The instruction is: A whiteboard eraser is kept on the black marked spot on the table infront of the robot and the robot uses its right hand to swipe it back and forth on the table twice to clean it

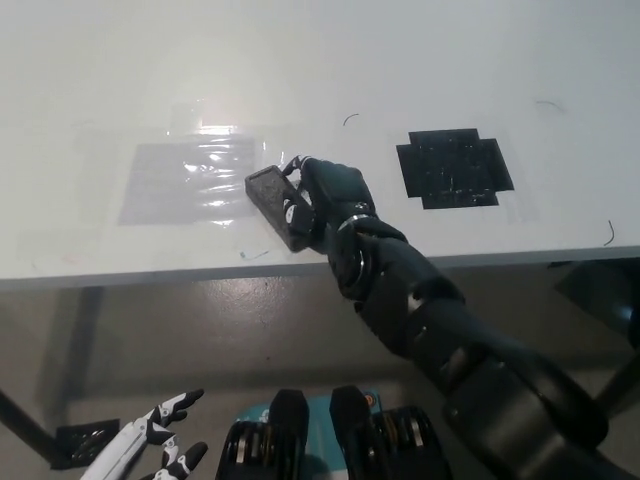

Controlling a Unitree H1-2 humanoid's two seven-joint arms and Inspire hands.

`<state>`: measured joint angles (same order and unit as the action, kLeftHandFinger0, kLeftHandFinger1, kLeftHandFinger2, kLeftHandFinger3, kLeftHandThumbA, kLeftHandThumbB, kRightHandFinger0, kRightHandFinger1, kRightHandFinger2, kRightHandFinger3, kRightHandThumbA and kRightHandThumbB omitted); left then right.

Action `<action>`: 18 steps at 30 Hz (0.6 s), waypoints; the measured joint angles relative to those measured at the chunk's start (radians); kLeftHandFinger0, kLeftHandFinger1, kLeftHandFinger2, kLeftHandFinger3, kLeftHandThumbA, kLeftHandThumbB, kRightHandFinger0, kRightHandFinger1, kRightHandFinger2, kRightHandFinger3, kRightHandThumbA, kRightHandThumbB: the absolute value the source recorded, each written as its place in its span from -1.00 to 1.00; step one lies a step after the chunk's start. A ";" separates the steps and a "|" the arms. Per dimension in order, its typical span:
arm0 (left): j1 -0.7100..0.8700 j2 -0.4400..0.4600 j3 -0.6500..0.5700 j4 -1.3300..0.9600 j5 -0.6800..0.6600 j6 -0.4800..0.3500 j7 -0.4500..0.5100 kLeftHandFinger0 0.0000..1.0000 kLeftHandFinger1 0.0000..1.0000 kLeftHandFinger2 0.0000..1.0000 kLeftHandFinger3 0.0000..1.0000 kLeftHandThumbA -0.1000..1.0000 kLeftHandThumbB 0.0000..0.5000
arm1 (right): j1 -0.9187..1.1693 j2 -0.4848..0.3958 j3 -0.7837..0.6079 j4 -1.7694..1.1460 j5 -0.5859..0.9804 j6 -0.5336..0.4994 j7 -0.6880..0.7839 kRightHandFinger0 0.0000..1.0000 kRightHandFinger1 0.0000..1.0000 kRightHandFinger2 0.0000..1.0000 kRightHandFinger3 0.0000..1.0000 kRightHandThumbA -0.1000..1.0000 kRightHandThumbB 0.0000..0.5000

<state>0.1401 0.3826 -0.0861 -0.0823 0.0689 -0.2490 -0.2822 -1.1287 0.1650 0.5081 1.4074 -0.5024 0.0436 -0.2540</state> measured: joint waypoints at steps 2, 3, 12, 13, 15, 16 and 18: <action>0.000 0.000 0.000 -0.001 0.000 0.000 -0.003 1.00 1.00 1.00 1.00 0.51 0.65 | 0.003 -0.020 0.002 -0.001 0.001 -0.012 0.001 0.05 0.22 0.39 0.75 0.24 -0.65; 0.000 0.000 0.000 -0.001 0.000 0.000 -0.004 1.00 1.00 1.00 1.00 0.52 0.65 | 0.004 -0.029 0.003 -0.003 0.002 -0.015 0.002 -0.16 0.04 0.28 0.74 0.26 -0.64; 0.007 0.000 0.001 -0.002 0.004 0.000 -0.007 1.00 1.00 1.00 1.00 0.50 0.65 | 0.021 -0.169 0.015 -0.014 0.003 -0.041 0.022 -0.27 -0.17 0.08 0.55 0.16 -0.64; 0.008 0.000 0.001 -0.002 0.004 0.000 -0.007 1.00 1.00 1.00 1.00 0.50 0.64 | 0.024 -0.193 0.013 -0.016 0.005 -0.046 0.024 -0.57 -0.42 -0.17 0.43 0.14 -0.66; 0.008 0.000 0.002 -0.002 0.004 0.000 -0.007 1.00 1.00 1.00 1.00 0.53 0.65 | 0.032 -0.254 0.005 -0.016 0.009 -0.050 0.027 -0.61 -0.42 -0.14 0.47 0.07 -0.67; 0.008 0.000 0.002 -0.002 0.004 0.000 -0.007 1.00 1.00 1.00 1.00 0.53 0.65 | 0.036 -0.280 0.002 -0.018 0.010 -0.052 0.028 -0.35 -0.07 0.16 0.55 0.09 -0.64; 0.009 0.000 0.004 -0.002 0.004 0.000 -0.007 1.00 1.00 1.00 1.00 0.53 0.64 | 0.047 -0.347 -0.002 -0.020 0.010 -0.056 0.031 0.30 0.53 0.65 0.89 0.13 -0.65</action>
<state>0.1487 0.3829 -0.0823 -0.0845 0.0730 -0.2488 -0.2892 -1.0812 -0.1821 0.5056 1.3871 -0.4922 -0.0128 -0.2232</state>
